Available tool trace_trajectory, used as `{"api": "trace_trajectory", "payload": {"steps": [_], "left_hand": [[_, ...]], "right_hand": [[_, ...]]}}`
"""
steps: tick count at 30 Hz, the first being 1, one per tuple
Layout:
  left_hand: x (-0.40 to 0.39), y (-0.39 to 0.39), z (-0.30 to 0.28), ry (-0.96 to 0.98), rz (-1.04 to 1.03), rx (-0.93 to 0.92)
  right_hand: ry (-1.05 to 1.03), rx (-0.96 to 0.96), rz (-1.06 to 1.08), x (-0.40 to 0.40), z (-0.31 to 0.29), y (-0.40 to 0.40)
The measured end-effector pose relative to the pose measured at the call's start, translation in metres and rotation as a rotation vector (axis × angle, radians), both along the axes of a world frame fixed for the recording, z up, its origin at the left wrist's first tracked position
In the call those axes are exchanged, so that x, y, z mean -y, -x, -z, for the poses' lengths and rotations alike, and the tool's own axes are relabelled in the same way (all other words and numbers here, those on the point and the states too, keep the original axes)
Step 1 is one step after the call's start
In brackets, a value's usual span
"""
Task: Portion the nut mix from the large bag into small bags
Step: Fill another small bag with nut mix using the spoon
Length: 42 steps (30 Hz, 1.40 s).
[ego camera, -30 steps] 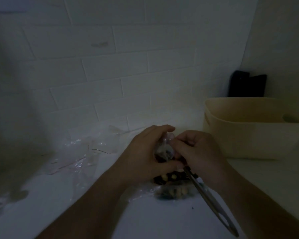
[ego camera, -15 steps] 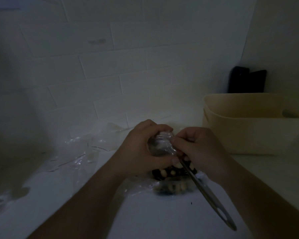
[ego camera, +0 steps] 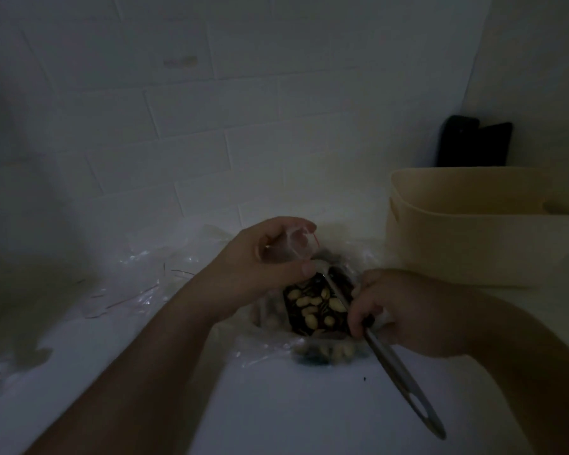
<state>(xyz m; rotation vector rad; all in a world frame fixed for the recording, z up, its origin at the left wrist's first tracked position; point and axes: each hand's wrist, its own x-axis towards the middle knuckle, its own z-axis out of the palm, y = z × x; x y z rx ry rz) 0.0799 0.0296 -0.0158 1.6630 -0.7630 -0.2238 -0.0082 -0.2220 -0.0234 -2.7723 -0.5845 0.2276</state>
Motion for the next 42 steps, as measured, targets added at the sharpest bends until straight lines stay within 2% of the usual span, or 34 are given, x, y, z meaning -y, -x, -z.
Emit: {"api": "trace_trajectory", "payload": {"steps": [3, 8, 10, 14, 18, 25, 31, 37, 42], "left_hand": [[-0.002, 0.000, 0.000, -0.047, 0.120, -0.084], [-0.009, -0.002, -0.005, -0.025, 0.178, -0.134], [-0.015, -0.005, -0.008, -0.051, 0.210, -0.129], [-0.029, -0.010, -0.012, -0.126, 0.290, -0.149], [-0.033, -0.010, -0.014, -0.256, 0.373, -0.167], [-0.032, -0.003, -0.015, -0.364, 0.386, -0.324], [-0.033, -0.004, -0.016, -0.337, 0.389, -0.380], [-0.028, -0.003, -0.014, -0.266, 0.371, -0.399], [-0.023, -0.002, -0.007, -0.220, 0.362, -0.430]], "right_hand": [[-0.120, 0.085, -0.024, 0.002, 0.007, -0.003], [-0.522, 0.543, 0.043, -0.006, 0.005, -0.016], [-0.542, 0.670, 0.108, -0.010, 0.002, -0.016], [-0.612, 0.759, 0.191, -0.011, -0.012, -0.002], [-0.356, 0.909, 0.149, -0.013, -0.016, -0.001], [-0.170, 0.990, 0.063, -0.020, -0.006, -0.003], [-0.239, 0.826, 0.134, -0.031, -0.008, 0.001], [-0.134, 0.827, 0.114, -0.021, -0.007, -0.006], [-0.232, 0.854, 0.099, -0.040, 0.003, -0.003]]}}
